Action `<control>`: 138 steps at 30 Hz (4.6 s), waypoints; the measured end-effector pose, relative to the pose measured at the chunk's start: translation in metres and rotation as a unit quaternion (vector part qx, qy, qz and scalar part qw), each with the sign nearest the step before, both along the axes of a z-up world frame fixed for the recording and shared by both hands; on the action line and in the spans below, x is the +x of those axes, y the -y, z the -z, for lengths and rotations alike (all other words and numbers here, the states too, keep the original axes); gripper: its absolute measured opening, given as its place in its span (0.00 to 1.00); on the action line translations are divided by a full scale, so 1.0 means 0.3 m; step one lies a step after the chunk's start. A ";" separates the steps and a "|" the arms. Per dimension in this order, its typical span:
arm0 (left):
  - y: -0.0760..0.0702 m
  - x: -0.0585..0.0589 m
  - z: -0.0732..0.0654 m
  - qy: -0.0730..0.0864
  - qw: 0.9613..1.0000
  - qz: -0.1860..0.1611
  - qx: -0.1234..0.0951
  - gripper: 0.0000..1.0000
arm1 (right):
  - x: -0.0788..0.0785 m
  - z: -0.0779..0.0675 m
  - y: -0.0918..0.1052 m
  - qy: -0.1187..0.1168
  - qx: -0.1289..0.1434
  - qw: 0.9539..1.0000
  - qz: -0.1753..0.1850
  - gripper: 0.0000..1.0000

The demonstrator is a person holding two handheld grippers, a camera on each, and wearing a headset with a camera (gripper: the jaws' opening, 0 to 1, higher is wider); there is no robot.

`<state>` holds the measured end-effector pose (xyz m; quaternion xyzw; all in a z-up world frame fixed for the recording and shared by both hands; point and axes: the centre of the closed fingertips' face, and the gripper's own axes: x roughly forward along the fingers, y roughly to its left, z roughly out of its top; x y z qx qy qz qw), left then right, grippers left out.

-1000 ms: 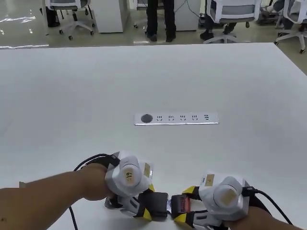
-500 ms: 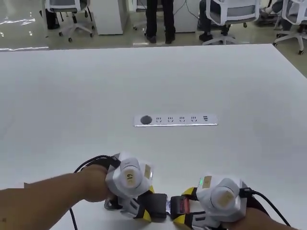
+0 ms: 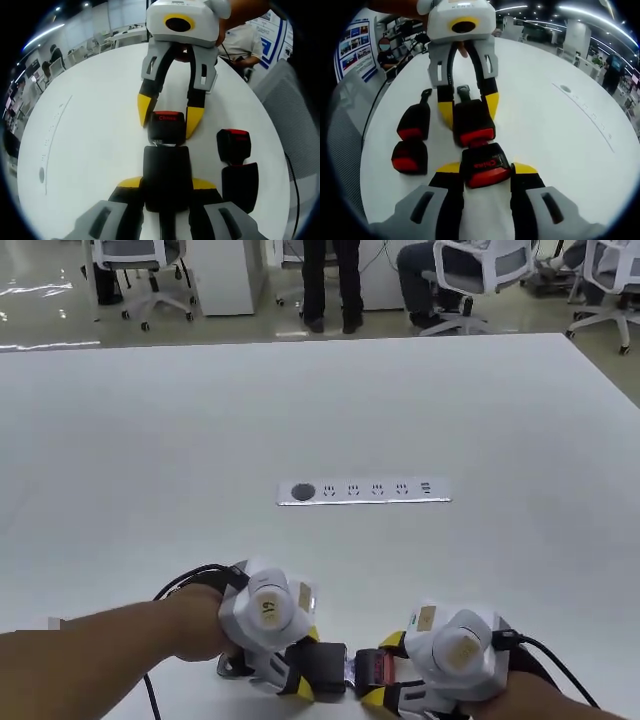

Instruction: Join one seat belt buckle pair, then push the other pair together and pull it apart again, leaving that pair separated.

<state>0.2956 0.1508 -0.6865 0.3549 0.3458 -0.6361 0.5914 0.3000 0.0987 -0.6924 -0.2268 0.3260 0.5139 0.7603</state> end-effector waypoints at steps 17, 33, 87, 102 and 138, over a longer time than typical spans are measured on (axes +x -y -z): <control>-0.011 0.008 0.009 -0.003 1.000 -0.011 -0.010 0.35 | -0.008 0.007 0.042 -0.005 -0.002 1.000 -0.011 0.35; -0.004 -0.001 -0.004 -0.004 1.000 -0.015 -0.018 0.35 | -0.028 0.003 0.136 -0.006 -0.002 1.000 -0.006 0.35; -0.004 -0.016 -0.006 -0.005 1.000 -0.016 -0.010 0.35 | -0.066 0.011 0.454 -0.015 -0.015 1.000 0.020 0.36; -0.003 -0.010 -0.029 -0.032 0.994 -0.089 -0.052 0.70 | -0.059 -0.017 0.471 -0.003 0.012 0.998 0.066 0.49; -0.280 -0.134 -0.249 0.016 0.883 -0.425 -0.200 1.00 | -0.181 -0.287 0.393 0.107 0.099 0.941 0.304 0.89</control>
